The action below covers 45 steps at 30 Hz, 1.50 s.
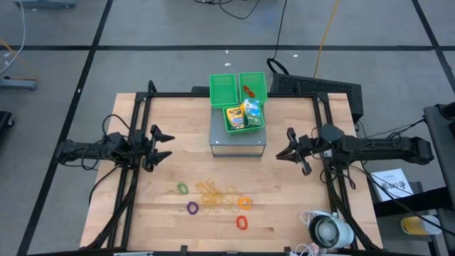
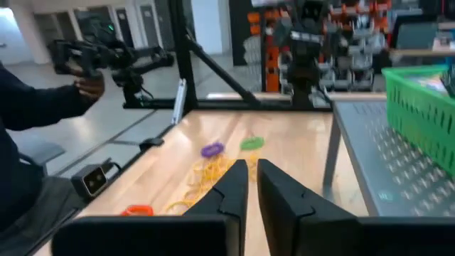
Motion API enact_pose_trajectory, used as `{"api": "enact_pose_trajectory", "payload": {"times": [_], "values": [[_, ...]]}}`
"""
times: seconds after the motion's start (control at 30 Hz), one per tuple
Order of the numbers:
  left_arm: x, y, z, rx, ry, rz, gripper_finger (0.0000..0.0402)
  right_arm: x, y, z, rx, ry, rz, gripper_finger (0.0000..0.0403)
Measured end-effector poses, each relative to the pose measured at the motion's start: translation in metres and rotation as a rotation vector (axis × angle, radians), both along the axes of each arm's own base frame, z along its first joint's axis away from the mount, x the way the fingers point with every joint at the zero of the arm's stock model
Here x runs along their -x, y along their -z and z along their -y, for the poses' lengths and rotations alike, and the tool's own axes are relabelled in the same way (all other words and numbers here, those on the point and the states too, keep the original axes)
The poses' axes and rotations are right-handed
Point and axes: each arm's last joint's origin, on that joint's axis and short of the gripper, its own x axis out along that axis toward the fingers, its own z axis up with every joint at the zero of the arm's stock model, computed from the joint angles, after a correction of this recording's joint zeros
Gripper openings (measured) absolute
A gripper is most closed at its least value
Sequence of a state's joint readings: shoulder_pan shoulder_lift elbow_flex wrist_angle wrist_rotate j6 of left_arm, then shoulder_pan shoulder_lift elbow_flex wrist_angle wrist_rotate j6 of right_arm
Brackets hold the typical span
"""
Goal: Pick & Place Office Desk Supplies
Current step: Put the green spring keychain into the right green bin on the shelf
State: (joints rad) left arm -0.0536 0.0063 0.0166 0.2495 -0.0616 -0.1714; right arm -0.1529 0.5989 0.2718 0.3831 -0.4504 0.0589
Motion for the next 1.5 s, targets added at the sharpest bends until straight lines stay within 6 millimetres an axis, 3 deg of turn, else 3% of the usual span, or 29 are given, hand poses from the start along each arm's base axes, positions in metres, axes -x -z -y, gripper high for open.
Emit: {"api": "enact_pose_trajectory", "payload": {"times": [0.2,0.47,0.57,0.7,0.93,1.13,1.3,1.5], "values": [[0.000,-0.001,-0.001,0.180,0.031,0.016,0.0310,0.001,0.000,0.000,0.003,0.000,0.013,0.0011],[-0.003,-0.009,0.001,0.253,0.065,-0.007,0.0310,0.001,0.000,0.000,0.012,0.002,0.016,0.0012],[-0.009,-0.017,0.005,0.256,0.082,-0.124,0.0310,0.001,0.000,0.000,0.012,0.002,0.016,0.0011],[-0.022,-0.021,0.013,0.267,0.048,-0.416,0.0310,0.001,0.000,0.000,0.012,0.003,0.014,0.0013],[-0.044,0.006,0.032,0.385,-0.031,-1.030,0.0310,0.001,0.000,0.000,0.018,0.003,0.012,0.0011],[-0.056,0.042,0.057,0.492,-0.028,-1.348,0.0310,0.001,0.002,0.001,0.028,0.011,0.003,0.0011],[-0.063,0.062,0.069,0.502,-0.094,-1.452,0.0310,0.001,0.003,0.003,0.040,0.026,-0.006,0.0007],[-0.064,0.068,0.073,0.560,-0.209,-1.433,0.0310,0.000,0.005,0.005,0.037,0.039,-0.024,0.0007]]}}
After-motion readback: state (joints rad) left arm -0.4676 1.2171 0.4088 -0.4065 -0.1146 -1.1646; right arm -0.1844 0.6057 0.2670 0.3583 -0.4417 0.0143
